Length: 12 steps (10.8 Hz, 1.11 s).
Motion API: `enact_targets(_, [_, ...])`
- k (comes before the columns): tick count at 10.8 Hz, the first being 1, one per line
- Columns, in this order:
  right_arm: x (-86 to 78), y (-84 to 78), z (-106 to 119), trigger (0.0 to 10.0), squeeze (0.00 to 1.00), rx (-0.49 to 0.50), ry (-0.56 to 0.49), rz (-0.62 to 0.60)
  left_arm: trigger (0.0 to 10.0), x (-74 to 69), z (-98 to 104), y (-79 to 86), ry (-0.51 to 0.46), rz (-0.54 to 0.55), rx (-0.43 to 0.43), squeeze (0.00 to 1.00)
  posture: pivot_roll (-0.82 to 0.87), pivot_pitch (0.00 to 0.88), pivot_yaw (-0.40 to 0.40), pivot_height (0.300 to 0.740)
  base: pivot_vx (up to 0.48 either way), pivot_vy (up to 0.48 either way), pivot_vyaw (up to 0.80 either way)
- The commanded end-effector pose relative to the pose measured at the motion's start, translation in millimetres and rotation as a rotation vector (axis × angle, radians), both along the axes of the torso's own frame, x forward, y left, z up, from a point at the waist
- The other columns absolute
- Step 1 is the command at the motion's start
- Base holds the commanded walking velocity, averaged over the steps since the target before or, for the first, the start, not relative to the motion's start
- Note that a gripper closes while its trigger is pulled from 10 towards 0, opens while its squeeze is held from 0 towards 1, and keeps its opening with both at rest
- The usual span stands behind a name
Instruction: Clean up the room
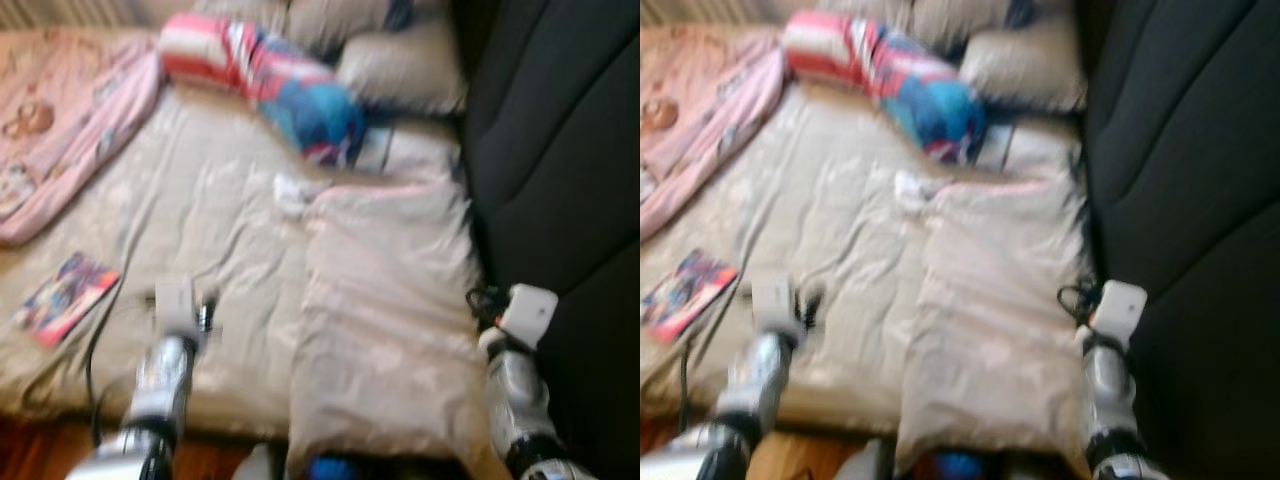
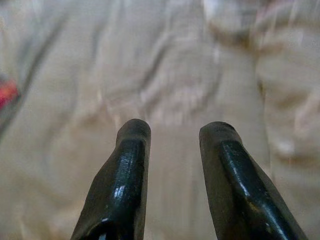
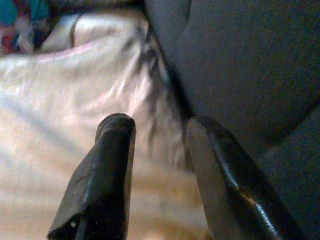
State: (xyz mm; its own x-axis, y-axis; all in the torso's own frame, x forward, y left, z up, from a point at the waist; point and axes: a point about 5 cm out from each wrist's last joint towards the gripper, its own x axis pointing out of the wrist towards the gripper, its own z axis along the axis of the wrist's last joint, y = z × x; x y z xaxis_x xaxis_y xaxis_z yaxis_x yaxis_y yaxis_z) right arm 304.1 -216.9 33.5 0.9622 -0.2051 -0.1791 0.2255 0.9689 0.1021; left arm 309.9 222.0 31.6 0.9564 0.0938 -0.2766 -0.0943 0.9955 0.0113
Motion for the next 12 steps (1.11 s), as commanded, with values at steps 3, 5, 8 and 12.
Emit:
enact_targets(3, [-39.5,6.2,-52.3,10.0,0.00,0.050,0.280,0.012,10.0,-56.3,-61.0,2.5,0.316,0.070,-0.010,0.00,0.06,0.076,-0.019,0.740,0.000,0.000,0.00])
enact_targets(5, [-50.7,16.3,-65.2,10.0,0.00,0.068,0.350,0.039,10.0,-58.9,-63.8,2.4,0.350,0.048,0.031,0.00,0.07,0.062,-0.013,0.740,0.000,0.000,0.00])
enact_targets(8, [-57.4,25.2,-73.1,10.0,0.00,0.071,0.400,0.069,10.0,-70.0,-74.2,-0.1,0.434,0.012,0.065,0.00,0.06,0.056,0.010,0.740,0.000,0.000,0.00])
enact_targets(12, [-54.4,42.2,-71.8,10.0,0.00,0.058,0.377,0.135,10.0,-86.7,-86.5,-2.5,0.498,0.044,0.028,0.00,0.06,0.049,0.012,0.740,0.000,0.065,0.00])
